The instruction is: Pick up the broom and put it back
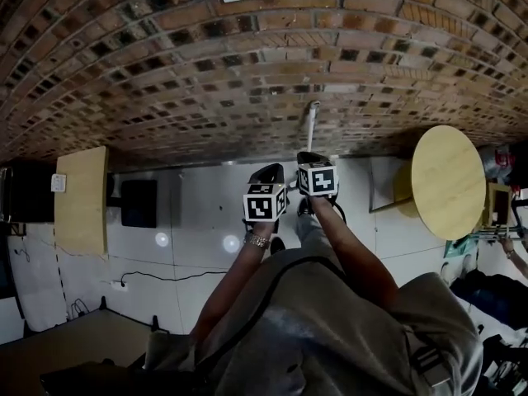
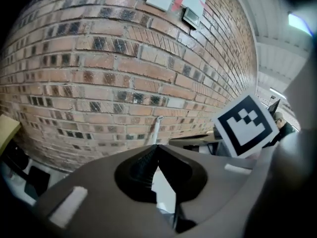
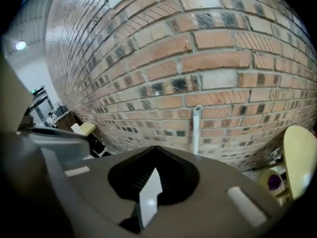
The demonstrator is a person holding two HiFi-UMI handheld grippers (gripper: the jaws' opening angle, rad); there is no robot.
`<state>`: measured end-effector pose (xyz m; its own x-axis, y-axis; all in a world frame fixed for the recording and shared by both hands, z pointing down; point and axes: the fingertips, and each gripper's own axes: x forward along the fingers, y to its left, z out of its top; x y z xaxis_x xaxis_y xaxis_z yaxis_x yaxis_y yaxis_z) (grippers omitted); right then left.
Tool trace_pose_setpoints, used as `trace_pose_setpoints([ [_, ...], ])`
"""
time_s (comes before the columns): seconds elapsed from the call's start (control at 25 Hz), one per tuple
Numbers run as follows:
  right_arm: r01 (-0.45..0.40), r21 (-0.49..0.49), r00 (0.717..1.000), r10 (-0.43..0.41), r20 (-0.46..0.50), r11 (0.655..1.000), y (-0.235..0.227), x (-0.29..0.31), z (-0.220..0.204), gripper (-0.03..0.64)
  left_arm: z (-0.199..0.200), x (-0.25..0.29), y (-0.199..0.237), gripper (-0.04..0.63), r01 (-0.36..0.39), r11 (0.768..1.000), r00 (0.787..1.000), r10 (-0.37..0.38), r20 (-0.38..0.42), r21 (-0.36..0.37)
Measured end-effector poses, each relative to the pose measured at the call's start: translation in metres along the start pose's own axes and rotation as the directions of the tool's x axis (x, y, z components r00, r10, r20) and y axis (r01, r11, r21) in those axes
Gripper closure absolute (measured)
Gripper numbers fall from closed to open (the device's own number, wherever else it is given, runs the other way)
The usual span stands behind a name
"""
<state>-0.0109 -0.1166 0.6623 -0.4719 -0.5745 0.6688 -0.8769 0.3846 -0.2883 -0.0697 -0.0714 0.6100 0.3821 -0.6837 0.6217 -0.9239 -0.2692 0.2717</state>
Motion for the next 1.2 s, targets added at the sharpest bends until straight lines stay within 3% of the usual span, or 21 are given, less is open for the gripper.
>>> trace_pose_setpoints([
  [0.2,0.013,-0.052,1.000,-0.014,-0.007,0.999,0.048,-0.044,-0.029,0.623,-0.028,-0.032,0.000,0.626,0.016,1.000,1.000,-0.016,-0.004,-0.022],
  [0.4,0.011,-0.059,1.000,-0.010,0.029,0.998,0.075,-0.081,-0.035,0.623,-0.031,-0.050,-0.025,0.626,0.063,0.998,0.998,-0.063,0.008,0.013],
  [0.8,-0.021,-0.063,0.998,0.025,0.059,0.998,0.050,-0.123,-0.021,0.621,-0.009,-0.046,-0.078,0.624,0.106,0.993,0.993,-0.109,0.053,0.059],
  [1.2,-0.042,-0.007,0.998,0.043,0.055,0.999,0.024,-0.133,-0.027,0.621,-0.009,-0.033,-0.108,0.624,0.126,0.988,0.991,-0.130,0.042,0.087],
])
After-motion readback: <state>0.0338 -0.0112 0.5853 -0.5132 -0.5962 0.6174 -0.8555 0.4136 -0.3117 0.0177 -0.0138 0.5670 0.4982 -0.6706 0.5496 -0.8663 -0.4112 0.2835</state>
